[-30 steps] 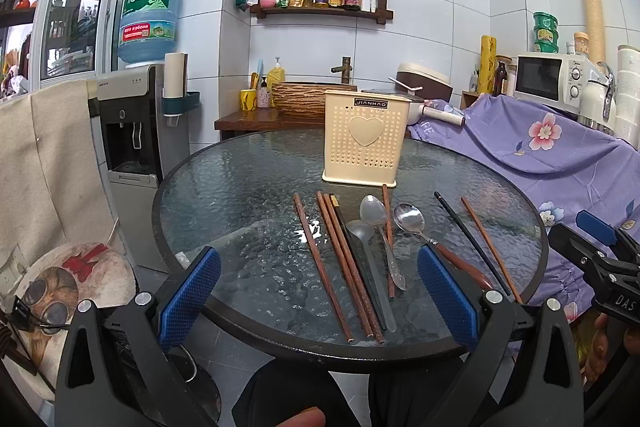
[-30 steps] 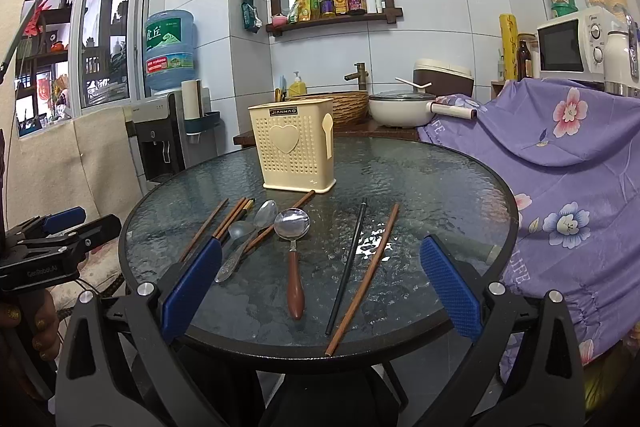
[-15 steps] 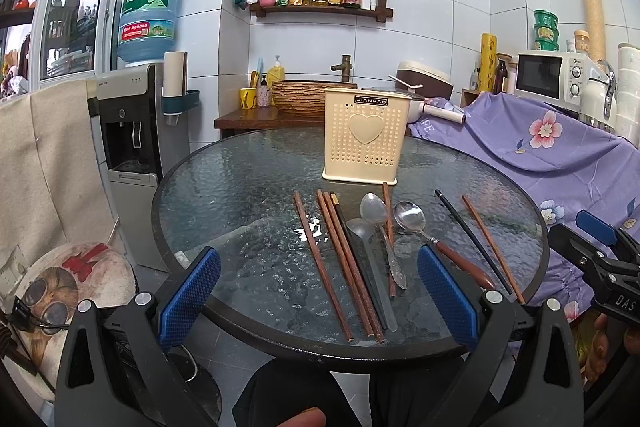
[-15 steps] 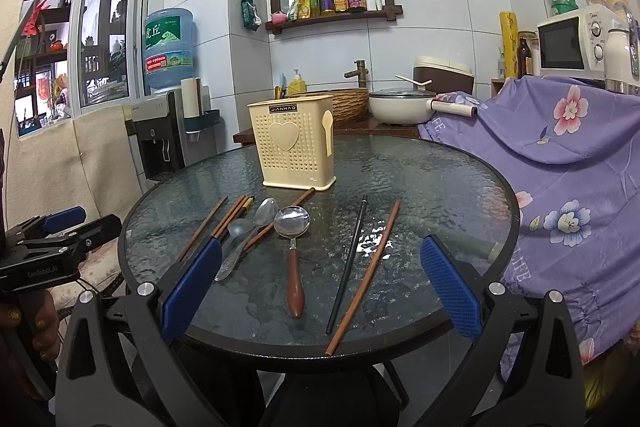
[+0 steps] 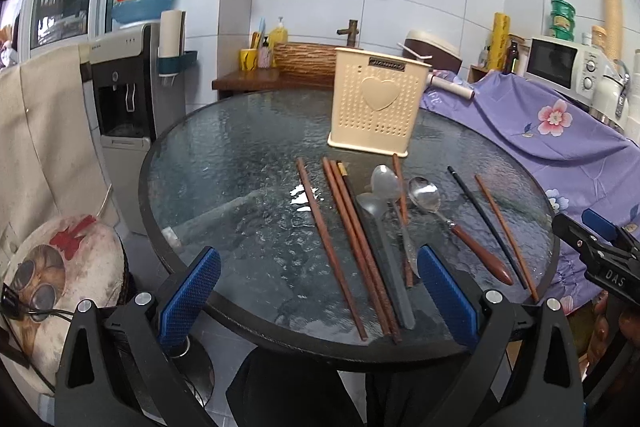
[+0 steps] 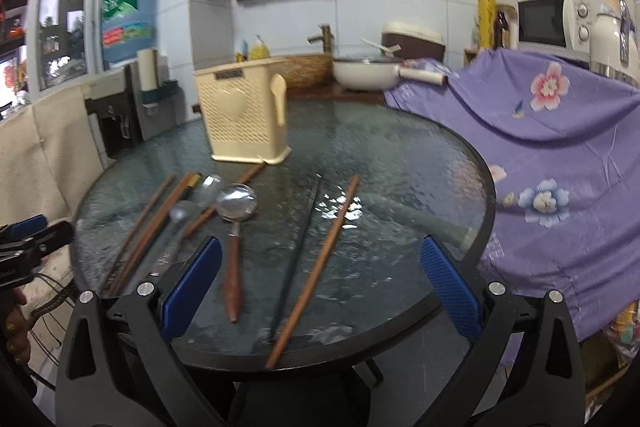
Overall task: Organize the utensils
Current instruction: 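Grasp a brown chopstick with the left tool while the right tool grasps another brown chopstick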
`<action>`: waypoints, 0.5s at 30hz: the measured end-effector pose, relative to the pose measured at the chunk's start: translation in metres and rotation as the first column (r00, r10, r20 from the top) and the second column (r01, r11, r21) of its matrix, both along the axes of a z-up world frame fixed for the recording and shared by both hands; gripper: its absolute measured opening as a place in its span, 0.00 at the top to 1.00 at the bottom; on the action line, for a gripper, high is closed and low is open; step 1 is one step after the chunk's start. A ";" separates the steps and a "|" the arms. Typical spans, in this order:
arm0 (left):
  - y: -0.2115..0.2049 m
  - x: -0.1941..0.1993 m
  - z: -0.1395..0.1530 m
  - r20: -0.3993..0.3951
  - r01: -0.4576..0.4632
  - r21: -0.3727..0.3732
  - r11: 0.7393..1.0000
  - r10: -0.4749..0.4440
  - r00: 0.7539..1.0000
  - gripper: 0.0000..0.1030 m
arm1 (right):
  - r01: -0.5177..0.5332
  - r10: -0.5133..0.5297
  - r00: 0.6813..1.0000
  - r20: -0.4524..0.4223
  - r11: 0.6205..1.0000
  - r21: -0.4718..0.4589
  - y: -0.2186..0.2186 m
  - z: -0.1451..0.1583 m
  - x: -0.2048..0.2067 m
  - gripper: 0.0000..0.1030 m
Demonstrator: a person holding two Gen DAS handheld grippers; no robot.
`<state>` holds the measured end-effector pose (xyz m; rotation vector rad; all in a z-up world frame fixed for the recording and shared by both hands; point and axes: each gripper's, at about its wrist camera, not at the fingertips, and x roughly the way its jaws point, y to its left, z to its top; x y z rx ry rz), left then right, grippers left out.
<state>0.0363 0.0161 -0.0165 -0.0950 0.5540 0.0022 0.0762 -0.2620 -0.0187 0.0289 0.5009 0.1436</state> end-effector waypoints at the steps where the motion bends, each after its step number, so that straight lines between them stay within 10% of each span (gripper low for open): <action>1: 0.002 0.005 0.000 -0.012 -0.002 0.005 1.000 0.002 1.000 0.06 | 0.003 -0.003 1.000 -0.029 1.000 -0.001 -0.002 -0.001 0.008 0.05; 7: 0.020 0.047 0.000 -0.121 -0.023 0.009 1.000 0.024 0.992 0.16 | 0.011 -0.007 0.976 -0.216 1.000 0.019 -0.016 -0.009 0.065 0.06; 15: 0.039 0.115 0.004 -0.247 -0.026 -0.078 0.997 0.006 0.969 0.39 | 0.007 -0.007 0.940 -0.341 1.000 0.000 -0.011 -0.016 0.125 0.34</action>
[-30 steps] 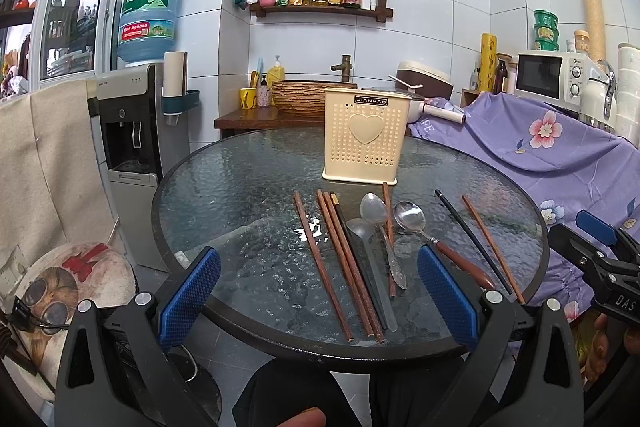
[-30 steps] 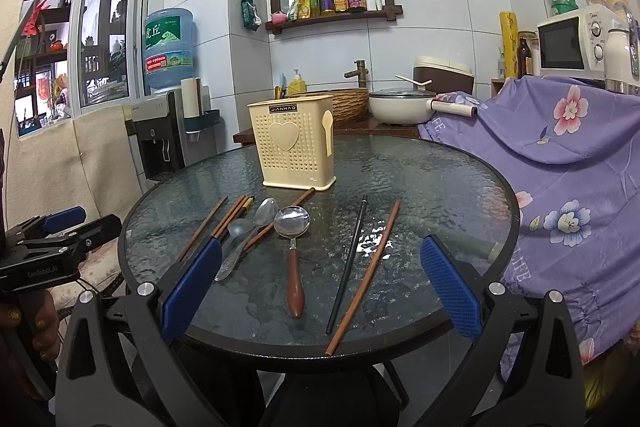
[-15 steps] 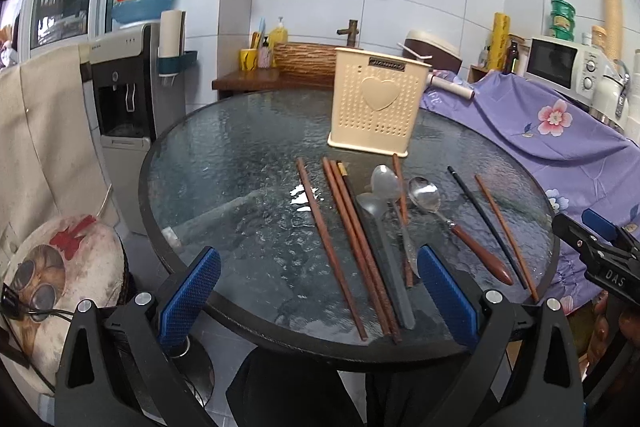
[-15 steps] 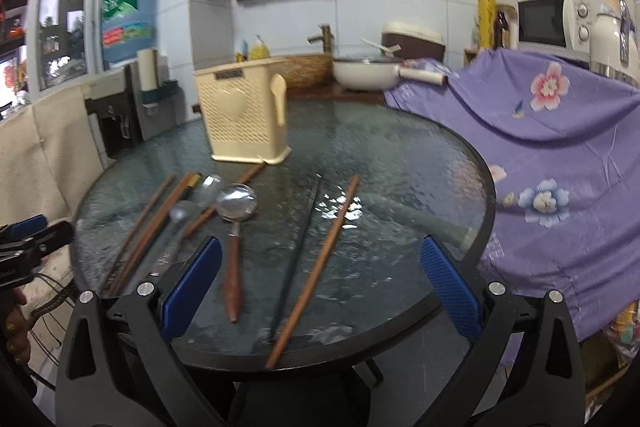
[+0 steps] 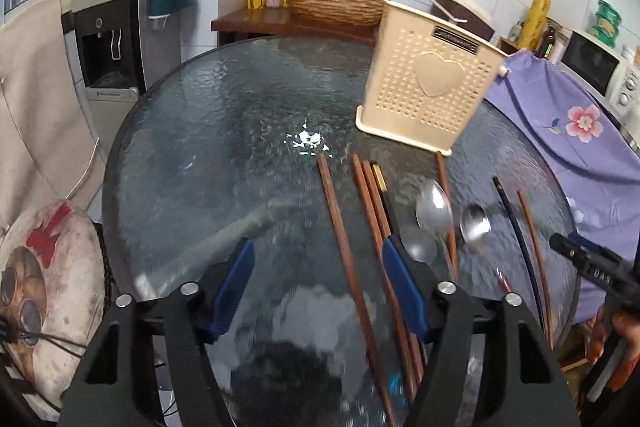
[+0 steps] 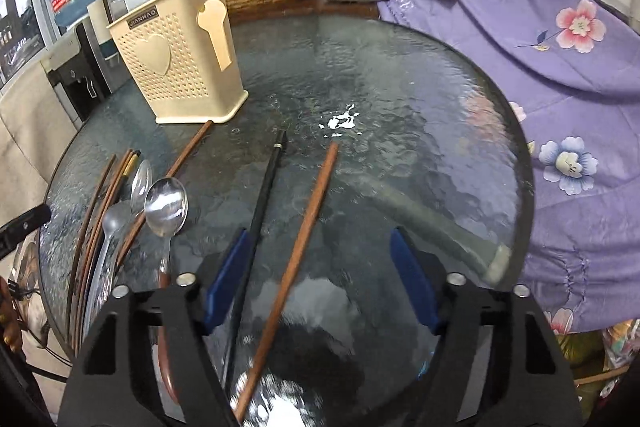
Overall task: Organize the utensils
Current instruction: 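Grasp a brown chopstick with the left tool while the right tool grasps another brown chopstick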
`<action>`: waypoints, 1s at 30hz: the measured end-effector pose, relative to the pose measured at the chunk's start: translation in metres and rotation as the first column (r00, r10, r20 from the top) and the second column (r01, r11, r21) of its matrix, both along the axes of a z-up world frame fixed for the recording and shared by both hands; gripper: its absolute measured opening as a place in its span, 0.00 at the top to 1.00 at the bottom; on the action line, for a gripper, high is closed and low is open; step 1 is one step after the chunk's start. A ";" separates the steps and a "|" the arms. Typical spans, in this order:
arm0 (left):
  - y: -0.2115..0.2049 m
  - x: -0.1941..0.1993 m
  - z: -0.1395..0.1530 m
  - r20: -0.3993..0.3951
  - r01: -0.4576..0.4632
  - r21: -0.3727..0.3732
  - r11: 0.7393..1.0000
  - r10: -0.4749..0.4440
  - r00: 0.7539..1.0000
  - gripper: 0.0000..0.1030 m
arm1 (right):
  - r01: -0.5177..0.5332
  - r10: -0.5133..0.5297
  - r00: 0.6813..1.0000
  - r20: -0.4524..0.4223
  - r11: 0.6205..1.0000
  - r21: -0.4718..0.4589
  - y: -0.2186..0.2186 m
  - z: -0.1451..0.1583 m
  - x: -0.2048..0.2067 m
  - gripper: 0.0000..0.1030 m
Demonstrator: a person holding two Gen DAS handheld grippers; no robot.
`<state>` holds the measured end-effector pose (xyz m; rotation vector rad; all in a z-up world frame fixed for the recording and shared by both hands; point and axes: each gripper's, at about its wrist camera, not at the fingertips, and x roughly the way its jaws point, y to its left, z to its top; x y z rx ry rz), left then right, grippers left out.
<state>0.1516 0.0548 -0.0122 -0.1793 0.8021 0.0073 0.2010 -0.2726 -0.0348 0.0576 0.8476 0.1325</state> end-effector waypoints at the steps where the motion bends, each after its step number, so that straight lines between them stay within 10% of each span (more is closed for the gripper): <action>1: 0.000 0.005 0.001 -0.001 0.001 0.005 1.000 -0.001 1.000 0.42 | 0.000 0.000 1.000 -0.003 1.000 -0.009 0.003 0.000 0.004 0.35; 30: -0.020 0.078 -0.029 -0.130 -0.048 0.063 0.997 0.056 0.990 0.63 | 0.024 -0.028 0.996 -0.085 0.998 -0.053 0.023 -0.017 0.061 0.67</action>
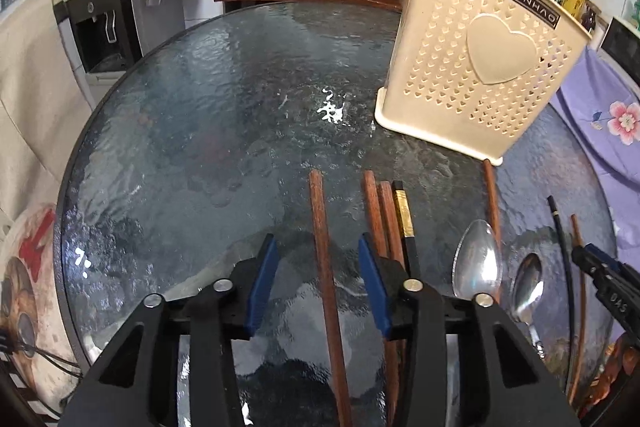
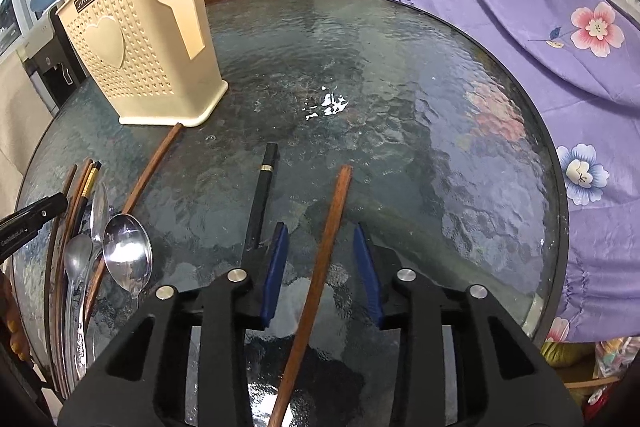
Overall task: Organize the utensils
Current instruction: 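Grasp a brown chopstick with the left tool while the right tool grasps another brown chopstick, then lift both chopsticks and lower them into the cream utensil holder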
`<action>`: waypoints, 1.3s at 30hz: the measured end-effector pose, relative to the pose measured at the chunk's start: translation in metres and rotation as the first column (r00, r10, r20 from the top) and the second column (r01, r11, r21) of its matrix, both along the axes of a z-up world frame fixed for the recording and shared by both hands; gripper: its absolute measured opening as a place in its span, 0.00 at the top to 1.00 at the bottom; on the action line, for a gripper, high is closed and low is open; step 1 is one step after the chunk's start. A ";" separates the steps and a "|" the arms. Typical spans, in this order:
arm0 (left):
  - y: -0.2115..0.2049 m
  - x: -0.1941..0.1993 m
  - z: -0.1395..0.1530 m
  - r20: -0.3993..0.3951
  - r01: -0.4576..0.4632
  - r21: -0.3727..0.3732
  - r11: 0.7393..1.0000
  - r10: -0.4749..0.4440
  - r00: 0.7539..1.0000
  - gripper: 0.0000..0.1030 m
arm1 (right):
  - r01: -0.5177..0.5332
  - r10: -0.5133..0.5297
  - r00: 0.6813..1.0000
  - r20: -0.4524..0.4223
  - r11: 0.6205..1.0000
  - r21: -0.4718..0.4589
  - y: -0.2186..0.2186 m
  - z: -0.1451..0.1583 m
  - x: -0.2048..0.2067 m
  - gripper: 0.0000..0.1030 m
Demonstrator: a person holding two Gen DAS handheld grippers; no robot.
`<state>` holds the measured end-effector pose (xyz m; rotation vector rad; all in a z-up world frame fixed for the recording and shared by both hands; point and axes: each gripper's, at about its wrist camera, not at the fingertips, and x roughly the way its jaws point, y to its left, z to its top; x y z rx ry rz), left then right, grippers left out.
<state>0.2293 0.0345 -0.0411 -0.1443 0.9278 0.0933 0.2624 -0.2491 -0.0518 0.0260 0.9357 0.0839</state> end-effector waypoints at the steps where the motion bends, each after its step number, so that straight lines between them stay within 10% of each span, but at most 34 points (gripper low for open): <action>1: -0.001 0.002 0.000 0.000 0.003 0.009 1.000 -0.003 1.000 0.65 | -0.003 0.003 1.000 0.001 1.000 -0.002 0.001 0.000 0.001 0.67; 12: -0.003 0.016 -0.001 -0.008 0.007 0.053 0.999 -0.007 1.000 0.92 | -0.018 0.018 1.000 0.009 1.000 -0.026 0.011 -0.001 0.009 0.86; 29: -0.003 0.022 -0.002 -0.007 0.043 -0.019 0.999 -0.043 0.999 0.94 | -0.101 0.101 0.995 -0.001 0.993 0.065 0.012 -0.003 0.020 0.93; 39: 0.004 0.014 0.026 0.086 0.087 -0.084 0.993 -0.079 0.993 0.94 | -0.160 0.140 0.977 0.163 0.980 0.122 0.007 0.038 0.004 0.93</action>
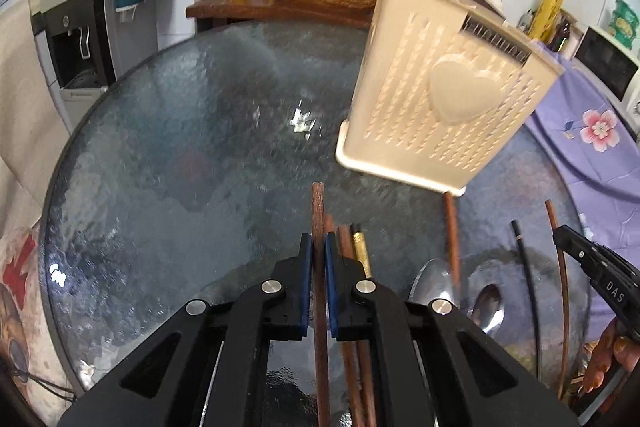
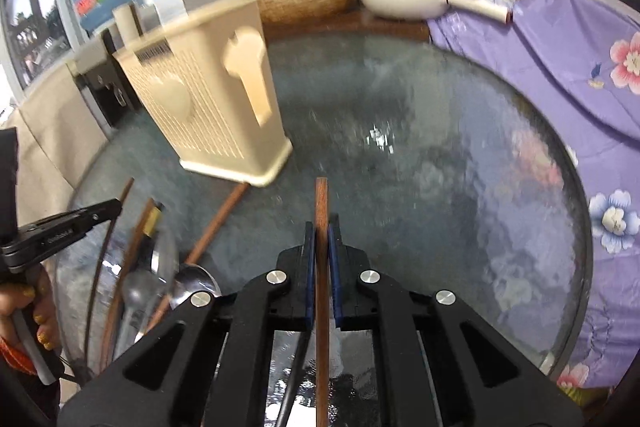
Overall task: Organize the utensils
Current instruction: 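Lift both chopsticks and lower them into the cream utensil holder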
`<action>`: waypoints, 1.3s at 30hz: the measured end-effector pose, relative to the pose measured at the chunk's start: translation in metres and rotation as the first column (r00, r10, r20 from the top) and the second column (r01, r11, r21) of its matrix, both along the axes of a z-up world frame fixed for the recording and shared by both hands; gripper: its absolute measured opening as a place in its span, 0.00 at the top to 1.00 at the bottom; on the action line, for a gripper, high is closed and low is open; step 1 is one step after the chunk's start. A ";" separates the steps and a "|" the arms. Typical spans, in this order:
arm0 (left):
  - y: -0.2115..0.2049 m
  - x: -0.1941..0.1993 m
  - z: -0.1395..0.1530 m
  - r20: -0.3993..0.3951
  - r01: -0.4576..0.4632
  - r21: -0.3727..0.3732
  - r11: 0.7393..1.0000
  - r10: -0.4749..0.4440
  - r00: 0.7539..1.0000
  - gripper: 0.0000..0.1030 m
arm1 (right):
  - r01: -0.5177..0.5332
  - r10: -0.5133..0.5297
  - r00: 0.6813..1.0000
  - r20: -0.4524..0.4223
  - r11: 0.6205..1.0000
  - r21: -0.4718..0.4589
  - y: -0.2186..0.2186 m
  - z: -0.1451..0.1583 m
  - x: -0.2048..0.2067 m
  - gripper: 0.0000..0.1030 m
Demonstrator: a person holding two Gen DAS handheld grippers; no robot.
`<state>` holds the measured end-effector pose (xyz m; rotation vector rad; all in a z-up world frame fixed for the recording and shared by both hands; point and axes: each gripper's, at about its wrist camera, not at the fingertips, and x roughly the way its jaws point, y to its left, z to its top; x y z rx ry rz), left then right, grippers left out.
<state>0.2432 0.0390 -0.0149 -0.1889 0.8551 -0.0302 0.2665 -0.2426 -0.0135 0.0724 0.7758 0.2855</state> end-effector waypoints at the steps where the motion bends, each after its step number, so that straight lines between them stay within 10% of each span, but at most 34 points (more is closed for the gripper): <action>1: 0.001 -0.002 0.005 0.013 0.002 -0.004 1.000 -0.002 1.000 0.94 | -0.006 0.005 1.000 0.025 1.000 0.009 -0.002 0.008 -0.003 0.93; 15: -0.002 -0.051 0.100 0.243 0.079 -0.057 0.995 -0.063 0.968 0.94 | -0.097 0.070 0.961 0.266 0.991 0.089 -0.021 0.103 -0.050 0.93; 39: -0.004 -0.073 0.139 0.336 0.109 -0.026 0.994 -0.094 0.937 0.94 | -0.137 0.114 0.924 0.364 0.990 0.039 -0.019 0.152 -0.074 0.93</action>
